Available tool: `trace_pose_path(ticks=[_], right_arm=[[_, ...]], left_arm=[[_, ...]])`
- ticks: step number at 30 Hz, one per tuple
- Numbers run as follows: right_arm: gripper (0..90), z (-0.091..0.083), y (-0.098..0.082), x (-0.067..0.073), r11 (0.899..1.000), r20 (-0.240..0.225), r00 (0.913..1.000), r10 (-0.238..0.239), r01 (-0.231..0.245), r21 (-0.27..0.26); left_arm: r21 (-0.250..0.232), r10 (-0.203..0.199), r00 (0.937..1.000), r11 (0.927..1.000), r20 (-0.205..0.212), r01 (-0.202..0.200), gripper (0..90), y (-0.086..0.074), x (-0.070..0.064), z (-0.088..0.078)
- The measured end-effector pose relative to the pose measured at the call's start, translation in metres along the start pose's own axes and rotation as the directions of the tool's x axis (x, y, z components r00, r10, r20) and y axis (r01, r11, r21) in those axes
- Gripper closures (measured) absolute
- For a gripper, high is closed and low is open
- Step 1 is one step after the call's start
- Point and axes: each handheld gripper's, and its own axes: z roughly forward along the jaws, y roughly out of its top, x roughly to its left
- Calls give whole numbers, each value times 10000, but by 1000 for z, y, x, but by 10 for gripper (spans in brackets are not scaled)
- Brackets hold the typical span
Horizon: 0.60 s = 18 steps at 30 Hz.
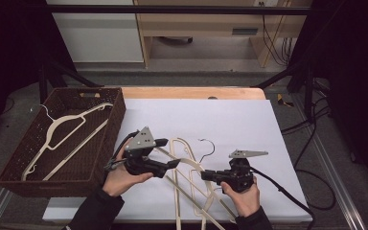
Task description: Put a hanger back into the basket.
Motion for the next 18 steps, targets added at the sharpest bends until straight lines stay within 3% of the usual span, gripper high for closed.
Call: trace_pose_path(ticks=[4,6,8,13,18], right_arm=[[869,-5,13,2,9940,-422,9932,-1089,1086,-93],[869,-5,18,8,9831,-522,9818,-1825,1828,26],[869,-5,20,11,9750,-655,9731,-2210,2220,82],[869,-4,21,15,9596,-970,9557,-2780,2808,164],[869,-3,18,17,9462,-1108,9427,-3149,3210,420]], left_arm=[[394,138,9999,9991,6,-138,203,-7,2,-2],[558,147,9997,9983,174,-157,210,-8,2,3],[823,323,9990,9960,298,-346,224,-9,1,9],[1508,895,9932,9835,750,-1000,319,-10,-3,26],[1790,1345,9837,9716,1190,-1545,509,-11,-6,34]])
